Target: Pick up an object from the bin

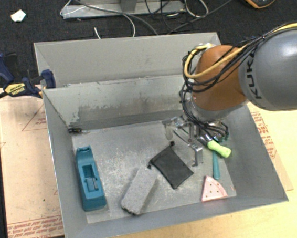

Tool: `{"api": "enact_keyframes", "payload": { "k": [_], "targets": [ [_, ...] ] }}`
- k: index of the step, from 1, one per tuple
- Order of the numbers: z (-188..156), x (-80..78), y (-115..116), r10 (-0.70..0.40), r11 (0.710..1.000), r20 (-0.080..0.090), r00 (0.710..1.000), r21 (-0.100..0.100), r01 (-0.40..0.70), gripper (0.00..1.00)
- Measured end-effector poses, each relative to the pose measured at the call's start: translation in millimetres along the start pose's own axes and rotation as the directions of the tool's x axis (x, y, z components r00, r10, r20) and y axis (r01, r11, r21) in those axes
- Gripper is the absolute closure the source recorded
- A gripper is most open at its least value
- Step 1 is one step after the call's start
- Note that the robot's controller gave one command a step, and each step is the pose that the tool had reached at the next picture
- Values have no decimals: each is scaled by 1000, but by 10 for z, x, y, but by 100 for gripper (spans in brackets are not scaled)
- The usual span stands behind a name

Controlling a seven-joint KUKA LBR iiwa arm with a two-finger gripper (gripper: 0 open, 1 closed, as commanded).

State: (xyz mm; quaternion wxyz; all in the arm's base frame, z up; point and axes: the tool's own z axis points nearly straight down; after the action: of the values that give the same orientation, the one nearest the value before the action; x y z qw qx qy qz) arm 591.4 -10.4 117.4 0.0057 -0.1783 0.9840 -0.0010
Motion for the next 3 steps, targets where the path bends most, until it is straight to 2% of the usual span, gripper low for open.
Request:
{"api": "enact_keyframes", "payload": {
  "k": [1, 2, 3],
  "targets": [
    [238, -157, 663, 127, 992, 3, 992, 0, -127, 0],
    [410, 53, 344, 272, 962, -2, 962, 1, -272, 100],
    [409, 53, 345, 271, 963, -2, 963, 1, -271, 100]
  ]
}}
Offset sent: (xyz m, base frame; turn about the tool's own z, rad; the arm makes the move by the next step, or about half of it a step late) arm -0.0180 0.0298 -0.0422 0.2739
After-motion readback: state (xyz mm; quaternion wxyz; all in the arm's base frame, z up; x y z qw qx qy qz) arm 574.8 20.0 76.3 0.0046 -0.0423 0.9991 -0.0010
